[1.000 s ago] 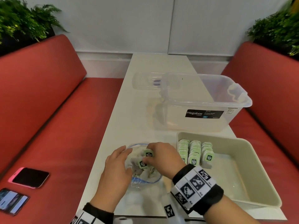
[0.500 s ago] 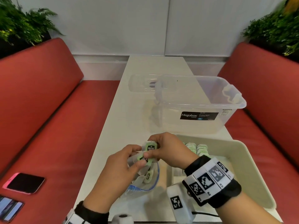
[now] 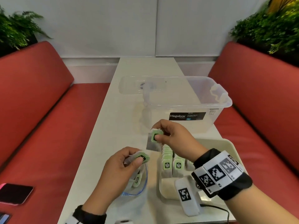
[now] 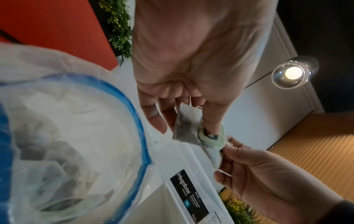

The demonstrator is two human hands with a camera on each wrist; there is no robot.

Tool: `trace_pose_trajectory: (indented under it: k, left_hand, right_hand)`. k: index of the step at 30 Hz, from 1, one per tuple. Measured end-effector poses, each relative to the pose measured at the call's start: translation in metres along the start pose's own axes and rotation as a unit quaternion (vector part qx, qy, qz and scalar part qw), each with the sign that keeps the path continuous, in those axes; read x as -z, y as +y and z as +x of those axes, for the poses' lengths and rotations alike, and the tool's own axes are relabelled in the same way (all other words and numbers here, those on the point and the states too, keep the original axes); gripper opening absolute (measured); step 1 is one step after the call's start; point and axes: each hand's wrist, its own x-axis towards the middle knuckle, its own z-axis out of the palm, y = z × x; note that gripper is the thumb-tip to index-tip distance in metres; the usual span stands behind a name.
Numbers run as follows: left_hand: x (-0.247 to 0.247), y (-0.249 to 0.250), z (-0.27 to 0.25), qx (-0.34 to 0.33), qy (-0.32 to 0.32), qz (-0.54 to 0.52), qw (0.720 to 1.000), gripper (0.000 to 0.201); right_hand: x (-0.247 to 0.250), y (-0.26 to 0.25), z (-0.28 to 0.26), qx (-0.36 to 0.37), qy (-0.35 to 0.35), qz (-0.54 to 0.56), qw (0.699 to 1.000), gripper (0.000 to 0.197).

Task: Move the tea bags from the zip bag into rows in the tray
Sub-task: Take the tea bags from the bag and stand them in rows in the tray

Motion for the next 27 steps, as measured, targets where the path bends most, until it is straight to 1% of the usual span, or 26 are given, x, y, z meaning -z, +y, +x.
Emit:
trace_pose_trajectory:
  k: [2, 4, 5, 7, 9, 11, 13, 16, 18, 20, 24, 26, 27]
  left_hand:
    - [-0.009, 0.001, 0.003, -0.028, -0.008, 0.006, 1.0, 0.018]
    - [-0.019, 0.005, 0.006, -0.061, -0.023, 0.02, 0.998, 0.017]
    - [-0.024, 0.006, 0.007, -0.069, -0.023, 0.021, 0.997, 0.018]
    - [-0.033, 0.007, 0.009, -0.078, -0.002, 0.022, 0.997, 0.016]
    - [-0.039, 0.009, 0.011, -0.089, 0.013, 0.038, 0.995, 0.012]
    - [-0.043, 0.01, 0.012, -0.102, 0.01, 0.056, 0.993, 0.015]
    - [-0.046, 0.013, 0.013, -0.109, -0.001, 0.069, 0.992, 0.017]
    - [-0.052, 0.017, 0.015, -0.121, -0.013, 0.094, 0.988, 0.016]
    - [-0.059, 0.019, 0.017, -0.149, -0.013, 0.105, 0.983, 0.018]
    - [-0.066, 0.022, 0.019, -0.162, -0.007, 0.114, 0.98, 0.018]
    - [-0.073, 0.019, 0.021, -0.149, -0.006, 0.102, 0.984, 0.016]
    - [-0.072, 0.014, 0.021, -0.145, 0.001, 0.093, 0.985, 0.018]
    - [-0.071, 0.011, 0.02, -0.142, 0.007, 0.085, 0.986, 0.015]
  right_hand:
    - [0.005, 0.0, -0.002, 0.004, -0.003, 0.012, 1.0, 0.028]
    - [0.01, 0.0, -0.005, 0.006, -0.016, 0.039, 0.999, 0.025]
    - [0.013, -0.001, -0.007, 0.002, -0.023, 0.054, 0.998, 0.022]
    - [0.018, -0.002, -0.01, -0.004, -0.024, 0.07, 0.997, 0.017]
    - [0.024, 0.001, -0.012, 0.0, 0.001, 0.022, 1.0, 0.015]
    - [0.031, 0.005, -0.014, 0.009, 0.023, -0.037, 0.999, 0.012]
    - [0.037, 0.008, -0.016, 0.007, 0.03, -0.049, 0.998, 0.014]
    - [0.046, 0.01, -0.02, 0.012, 0.013, -0.054, 0.998, 0.019]
    - [0.05, 0.009, -0.021, 0.023, -0.002, -0.052, 0.998, 0.016]
    - [0.054, 0.008, -0.022, 0.03, -0.004, -0.065, 0.997, 0.014]
    - [0.066, 0.01, -0.024, 0.028, -0.009, -0.131, 0.991, 0.017]
    - [0.077, 0.015, -0.023, 0.019, -0.021, -0.191, 0.981, 0.018]
    - [0.082, 0.018, -0.023, 0.007, -0.031, -0.221, 0.975, 0.016]
